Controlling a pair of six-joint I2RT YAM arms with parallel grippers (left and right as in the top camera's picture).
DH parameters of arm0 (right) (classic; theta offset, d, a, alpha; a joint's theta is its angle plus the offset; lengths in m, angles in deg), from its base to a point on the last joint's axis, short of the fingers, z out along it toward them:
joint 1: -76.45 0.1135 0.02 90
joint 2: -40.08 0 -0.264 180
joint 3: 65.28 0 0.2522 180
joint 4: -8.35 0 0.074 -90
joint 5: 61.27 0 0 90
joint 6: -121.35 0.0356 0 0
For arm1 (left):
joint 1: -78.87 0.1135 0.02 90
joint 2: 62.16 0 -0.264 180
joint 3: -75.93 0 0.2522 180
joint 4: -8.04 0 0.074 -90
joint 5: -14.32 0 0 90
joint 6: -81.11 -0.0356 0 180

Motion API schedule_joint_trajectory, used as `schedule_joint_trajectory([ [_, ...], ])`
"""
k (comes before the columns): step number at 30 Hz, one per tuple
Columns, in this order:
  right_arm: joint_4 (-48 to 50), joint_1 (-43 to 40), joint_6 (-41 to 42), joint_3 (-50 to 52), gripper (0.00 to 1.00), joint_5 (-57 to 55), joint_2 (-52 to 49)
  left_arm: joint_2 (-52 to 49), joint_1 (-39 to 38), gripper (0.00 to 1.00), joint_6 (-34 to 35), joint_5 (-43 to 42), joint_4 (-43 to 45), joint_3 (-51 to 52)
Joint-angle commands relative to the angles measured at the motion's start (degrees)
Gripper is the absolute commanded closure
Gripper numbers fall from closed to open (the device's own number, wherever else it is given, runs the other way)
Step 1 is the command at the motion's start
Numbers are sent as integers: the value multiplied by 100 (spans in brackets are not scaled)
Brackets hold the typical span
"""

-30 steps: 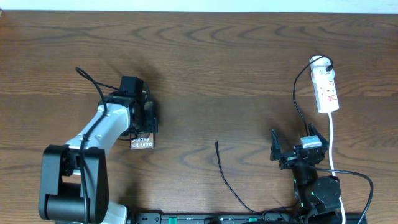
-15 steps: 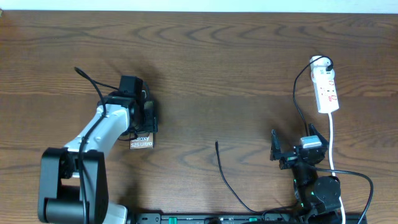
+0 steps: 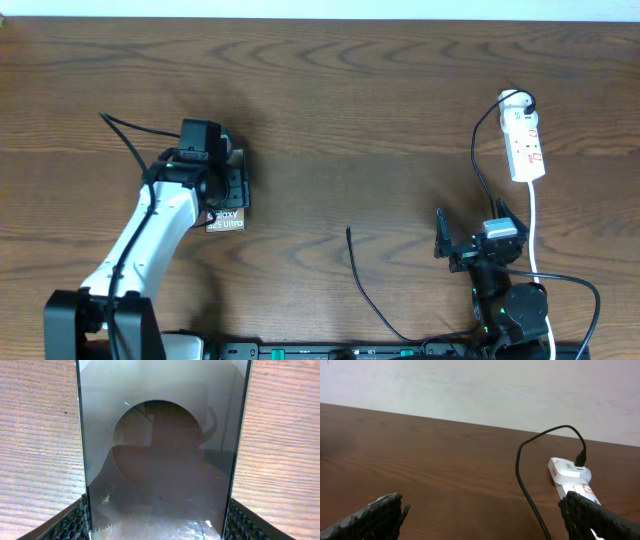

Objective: Plug charger to phone and switch on socket
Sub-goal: 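Lift the phone with the left gripper and pull it back, then rotate the held phone with the left gripper toward the right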

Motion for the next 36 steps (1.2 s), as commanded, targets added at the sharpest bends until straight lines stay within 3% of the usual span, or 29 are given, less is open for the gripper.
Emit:
schedule_joint_trajectory([
  [1,-15,39,-48,15,1,-33,50,210,2,93,59,-122,-7,-2],
  [23,-15,39,-48,15,1,-33,50,310,2,93,776,-885,-22,-59],
  [36,-15,39,-48,15,1,-33,50,310,9,93,1364,-2087,111,-68],
])
